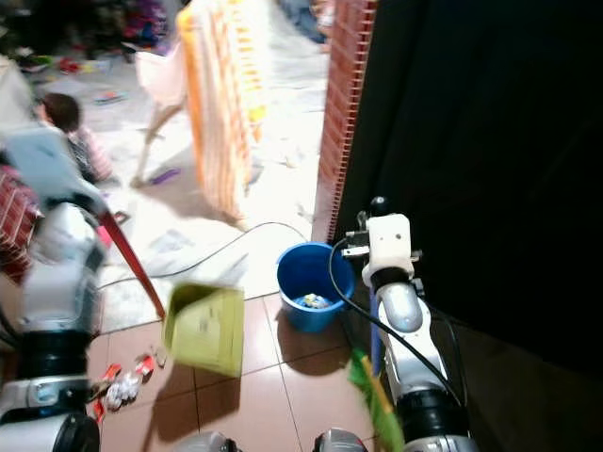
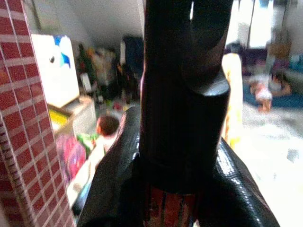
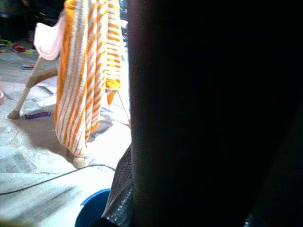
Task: Sweep floor
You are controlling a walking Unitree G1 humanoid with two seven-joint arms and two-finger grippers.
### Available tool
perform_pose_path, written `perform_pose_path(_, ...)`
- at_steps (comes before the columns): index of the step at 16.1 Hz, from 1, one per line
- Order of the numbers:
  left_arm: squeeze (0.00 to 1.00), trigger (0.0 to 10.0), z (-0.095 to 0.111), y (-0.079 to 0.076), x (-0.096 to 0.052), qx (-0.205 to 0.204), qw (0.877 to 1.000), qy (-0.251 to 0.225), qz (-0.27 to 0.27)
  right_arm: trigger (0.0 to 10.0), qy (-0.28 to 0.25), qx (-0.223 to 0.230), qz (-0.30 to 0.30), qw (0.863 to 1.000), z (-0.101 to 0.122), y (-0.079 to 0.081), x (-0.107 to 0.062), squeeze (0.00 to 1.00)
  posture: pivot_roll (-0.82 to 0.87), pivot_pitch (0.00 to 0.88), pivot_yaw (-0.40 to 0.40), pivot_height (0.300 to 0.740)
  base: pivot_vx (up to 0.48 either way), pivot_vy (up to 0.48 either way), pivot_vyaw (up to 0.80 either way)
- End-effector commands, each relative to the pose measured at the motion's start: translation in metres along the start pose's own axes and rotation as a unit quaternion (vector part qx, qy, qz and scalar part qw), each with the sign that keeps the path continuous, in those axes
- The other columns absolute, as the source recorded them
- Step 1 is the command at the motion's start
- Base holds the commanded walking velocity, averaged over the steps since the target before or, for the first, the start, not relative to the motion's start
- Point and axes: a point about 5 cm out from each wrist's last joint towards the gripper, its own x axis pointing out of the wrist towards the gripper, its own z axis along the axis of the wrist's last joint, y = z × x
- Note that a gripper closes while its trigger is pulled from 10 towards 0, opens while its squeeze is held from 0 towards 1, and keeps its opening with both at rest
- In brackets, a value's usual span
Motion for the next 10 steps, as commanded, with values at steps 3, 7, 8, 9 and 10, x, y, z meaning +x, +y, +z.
perform_pose_path(3, 0.00, 10.0, -0.024, -0.022, -0.017, 0.003, 0.998, 0.028, -0.061, 10.0, -0.105, -0.058, -0.014, 0.993, 0.043, -0.009, 0.014, 0.00, -0.05, 0.000, 0.026, 0.740, 0.000, 0.000, 0.00)
perform_pose_path(7, 0.00, 10.0, -0.040, -0.035, -0.029, 0.000, 0.995, 0.052, -0.090, 10.0, -0.146, -0.097, -0.010, 0.984, 0.062, -0.015, 0.023, 0.00, -0.04, 0.000, 0.036, 0.740, 0.000, 0.000, 0.00)
perform_pose_path(8, 0.00, 10.0, -0.042, -0.036, -0.031, 0.000, 0.994, 0.056, -0.095, 10.0, -0.148, -0.107, -0.009, 0.983, 0.061, -0.017, 0.026, 0.00, -0.04, 0.000, 0.040, 0.740, 0.000, 0.000, 0.00)
perform_pose_path(9, 0.00, 10.0, -0.043, -0.035, -0.033, 0.003, 0.993, 0.060, -0.099, 10.0, -0.149, -0.120, -0.006, 0.982, 0.061, -0.020, 0.028, 0.00, -0.02, 0.000, 0.044, 0.740, 0.000, 0.000, 0.00)
perform_pose_path(10, 0.00, 10.0, -0.041, -0.033, -0.037, 0.005, 0.993, 0.060, -0.103, 10.0, -0.147, -0.133, -0.005, 0.980, 0.060, -0.025, 0.030, 0.00, 0.00, 0.000, 0.047, 0.740, 0.000, 0.000, 0.00)
